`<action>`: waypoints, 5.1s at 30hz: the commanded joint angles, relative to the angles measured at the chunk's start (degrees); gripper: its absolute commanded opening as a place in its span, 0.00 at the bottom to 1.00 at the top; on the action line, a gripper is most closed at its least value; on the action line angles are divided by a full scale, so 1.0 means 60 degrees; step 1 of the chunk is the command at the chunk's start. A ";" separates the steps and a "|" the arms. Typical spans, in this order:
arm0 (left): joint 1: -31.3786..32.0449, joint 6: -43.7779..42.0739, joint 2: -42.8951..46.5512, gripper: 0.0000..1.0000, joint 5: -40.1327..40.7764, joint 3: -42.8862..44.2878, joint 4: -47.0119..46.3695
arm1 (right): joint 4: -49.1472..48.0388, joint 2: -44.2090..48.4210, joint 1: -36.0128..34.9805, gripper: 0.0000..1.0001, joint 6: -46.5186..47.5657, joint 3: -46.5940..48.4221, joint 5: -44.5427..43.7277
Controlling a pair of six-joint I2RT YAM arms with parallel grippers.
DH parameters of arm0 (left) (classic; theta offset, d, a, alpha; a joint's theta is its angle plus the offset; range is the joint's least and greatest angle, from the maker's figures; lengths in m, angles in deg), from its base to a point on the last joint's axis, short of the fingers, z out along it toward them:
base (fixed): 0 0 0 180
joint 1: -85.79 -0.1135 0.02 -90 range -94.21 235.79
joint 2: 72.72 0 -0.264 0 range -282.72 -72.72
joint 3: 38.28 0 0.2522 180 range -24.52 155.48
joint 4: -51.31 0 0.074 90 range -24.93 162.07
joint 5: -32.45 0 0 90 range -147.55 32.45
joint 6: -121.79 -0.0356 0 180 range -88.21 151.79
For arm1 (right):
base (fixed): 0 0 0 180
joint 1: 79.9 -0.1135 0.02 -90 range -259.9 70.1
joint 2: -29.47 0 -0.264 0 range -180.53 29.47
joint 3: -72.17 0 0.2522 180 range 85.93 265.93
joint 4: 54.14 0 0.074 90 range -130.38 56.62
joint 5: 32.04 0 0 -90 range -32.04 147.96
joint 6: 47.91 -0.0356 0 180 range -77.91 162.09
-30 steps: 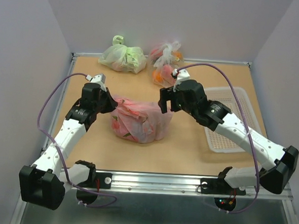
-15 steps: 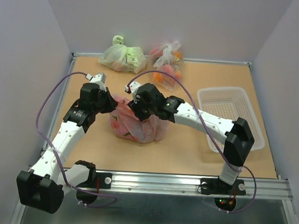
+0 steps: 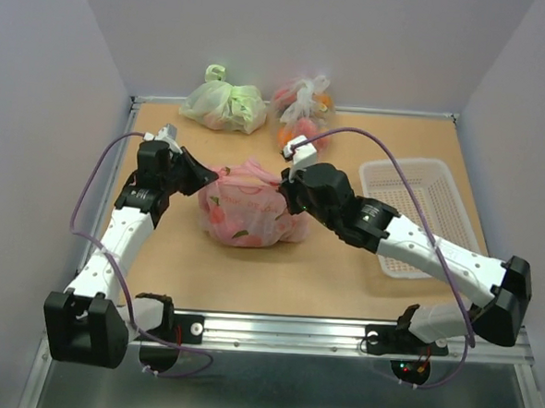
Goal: Untie the knot of the plastic bag and take out the fruit
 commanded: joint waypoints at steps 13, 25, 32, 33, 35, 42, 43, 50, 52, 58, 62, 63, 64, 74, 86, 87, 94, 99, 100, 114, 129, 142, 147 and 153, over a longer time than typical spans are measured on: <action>-0.0648 0.0682 0.0622 0.00 -0.0072 -0.1458 -0.2545 | -0.2191 0.3460 0.0403 0.17 -0.2396 -0.4660 0.2138; -0.0619 -0.0431 0.3862 0.07 0.0048 -0.3691 -0.0904 | 0.2244 0.3083 0.0402 0.77 -0.2179 -0.0847 0.3139; -0.0619 -0.1003 0.4037 0.07 0.0470 -0.3294 -0.0582 | 0.3668 -0.0476 0.0403 0.93 -0.1431 0.3449 0.2274; -0.0619 -0.1032 0.4052 0.07 0.0456 -0.3250 -0.0538 | 0.3669 -0.0900 0.0388 0.94 -0.1271 0.3669 0.2376; -0.0619 -0.1178 0.4110 0.07 0.0383 -0.3162 -0.0508 | 0.3683 -0.1912 0.0388 0.95 -0.1080 0.3978 0.2508; -0.0619 -0.1092 0.4024 0.09 0.0470 -0.3045 -0.0785 | 0.3552 -0.2766 -0.0065 0.94 -0.1370 0.2126 0.1765; -0.0619 -0.1019 0.3950 0.10 0.0528 -0.3059 -0.1076 | 0.3435 -0.2692 -0.0400 0.94 -0.1473 0.1756 0.1646; -0.0590 -0.0476 0.2151 0.22 0.0149 -0.2490 -0.2967 | 0.1783 -0.2208 -0.1952 0.87 -0.3698 -0.0737 0.1147; -0.0488 -0.0520 0.1330 0.30 -0.0128 -0.1921 -0.3333 | 0.1458 -0.2325 -0.2204 0.87 -0.4373 -0.0898 0.0927; -0.0341 -0.0988 0.1237 0.69 -0.0409 -0.0790 -0.2884 | 0.0856 -0.1624 -0.2322 0.82 -0.4903 -0.0739 -0.0432; -0.0311 -0.0989 0.2746 0.77 0.0615 -0.0994 -0.1566 | 0.0871 -0.0921 -0.2177 0.82 -0.3878 -0.0343 -0.1212; -0.0268 -0.0873 0.3198 0.77 0.0863 -0.1081 -0.0736 | 0.0900 -0.0847 -0.2103 0.82 -0.3688 -0.0183 -0.1125; -0.0224 -0.0843 0.3333 0.77 0.0851 -0.1140 -0.0351 | 0.0900 -0.0817 -0.2015 0.82 -0.3614 -0.0123 -0.1023; 0.1298 0.1498 0.4741 0.74 0.0630 -0.3322 -0.0258 | 0.0900 -0.1606 -0.1253 0.84 -0.2311 0.0681 -0.0817; 0.3233 0.2935 0.3656 0.68 0.2314 -0.4274 -0.1328 | 0.0900 -0.3203 -0.1194 0.83 -0.1562 0.1533 -0.0859; 0.3277 0.2937 0.3700 0.68 0.2316 -0.4362 -0.1343 | 0.0900 -0.3219 -0.1165 0.83 -0.1591 0.1532 -0.0947; 0.3409 0.3318 0.3584 0.45 0.2595 -0.5139 -0.2175 | 0.0900 -0.3102 -0.0989 0.08 -0.1738 0.1430 -0.1256; 0.3454 0.3143 0.3043 0.31 0.2697 -0.5096 -0.2529 | 0.0900 -0.2897 -0.0901 0.01 -0.1855 0.1430 -0.1445; 0.3468 0.3128 0.3013 0.20 0.3031 -0.5009 -0.2544 | 0.0900 -0.2839 -0.0872 0.01 -0.1899 0.1415 -0.1577; 0.0365 -0.0210 0.1580 0.00 0.4720 -0.1436 -0.0244 | 0.1076 0.1584 0.3127 0.01 -0.3129 -0.1616 -0.1889; 0.0670 -0.1634 0.0228 0.00 0.0559 -0.0305 -0.1094 | 0.1339 0.1090 0.2615 0.84 -0.2134 0.0739 0.4440; 0.0948 -0.0418 0.1034 0.08 0.1159 -0.1184 -0.0889 | 0.0623 -0.0802 -0.1192 0.68 -0.3099 -0.1453 0.4090; 0.1051 -0.0534 0.1108 0.26 0.0954 -0.1229 -0.0728 | 0.0431 -0.1037 -0.1998 0.70 -0.3188 -0.2203 0.4954; 0.1110 -0.2625 0.1737 0.73 0.1436 0.0073 0.0604 | 0.1089 0.0164 -0.2058 0.76 -0.2779 -0.1384 0.3944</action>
